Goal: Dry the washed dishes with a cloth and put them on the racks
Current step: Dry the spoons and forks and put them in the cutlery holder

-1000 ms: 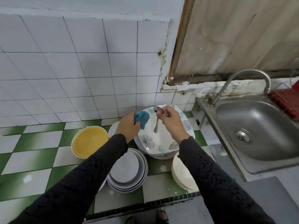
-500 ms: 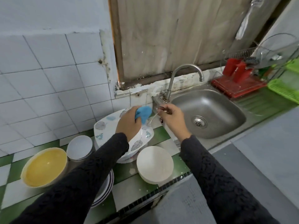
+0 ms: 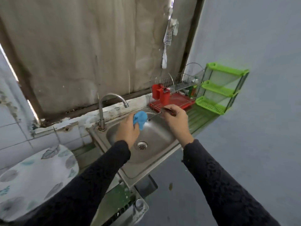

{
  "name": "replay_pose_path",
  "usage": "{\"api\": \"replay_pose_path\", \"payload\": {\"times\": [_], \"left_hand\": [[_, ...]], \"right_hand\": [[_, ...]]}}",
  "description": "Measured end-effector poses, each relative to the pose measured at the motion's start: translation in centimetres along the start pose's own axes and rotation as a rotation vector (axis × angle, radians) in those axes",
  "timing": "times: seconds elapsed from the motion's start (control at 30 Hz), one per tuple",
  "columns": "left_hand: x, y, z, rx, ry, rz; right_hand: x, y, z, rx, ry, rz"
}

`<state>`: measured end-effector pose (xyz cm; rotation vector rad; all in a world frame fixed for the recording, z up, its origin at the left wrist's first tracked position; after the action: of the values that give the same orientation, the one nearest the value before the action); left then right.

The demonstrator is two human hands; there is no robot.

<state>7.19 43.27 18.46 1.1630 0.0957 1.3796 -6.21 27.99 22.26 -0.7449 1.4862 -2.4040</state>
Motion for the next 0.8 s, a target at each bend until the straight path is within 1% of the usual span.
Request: {"api": "replay_pose_path", "payload": {"times": [0.17, 0.3, 0.4, 0.6, 0.8], "left_hand": [[-4.2, 3.2, 3.6, -0.008, -0.001, -0.05], [-6.6, 4.7, 7.1, -0.015, 0.045, -0.004], [-8.4, 4.7, 10.1, 0.004, 0.069, 0.026], [-10.8, 3.0, 16.5, 0.057, 0.117, -0.007], [-11.7, 1.2, 23.0, 0.096, 0.15, 0.036]], "right_hand": [[6.5, 0.8, 3.9, 0.008, 0.088, 0.037], [8.9, 1.8, 7.4, 0.039, 0.137, 0.083], [9.0, 3.0, 10.2, 0.04, 0.165, 0.115], [7.6, 3.1, 16.7, 0.088, 0.191, 0.144], [4.6, 2.0, 25.1, 0.154, 0.124, 0.095]]}}
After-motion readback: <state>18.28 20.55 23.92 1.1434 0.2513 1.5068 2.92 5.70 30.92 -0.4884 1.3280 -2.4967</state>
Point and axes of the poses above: each hand's wrist, its own z-axis towards the middle knuckle, its own x-axis out of the back of the hand, y = z × x, the point moved 6 cm from there along z, towards the middle knuckle, and after that the axes turned 5 degrees about -x, right-handed, at the moved point
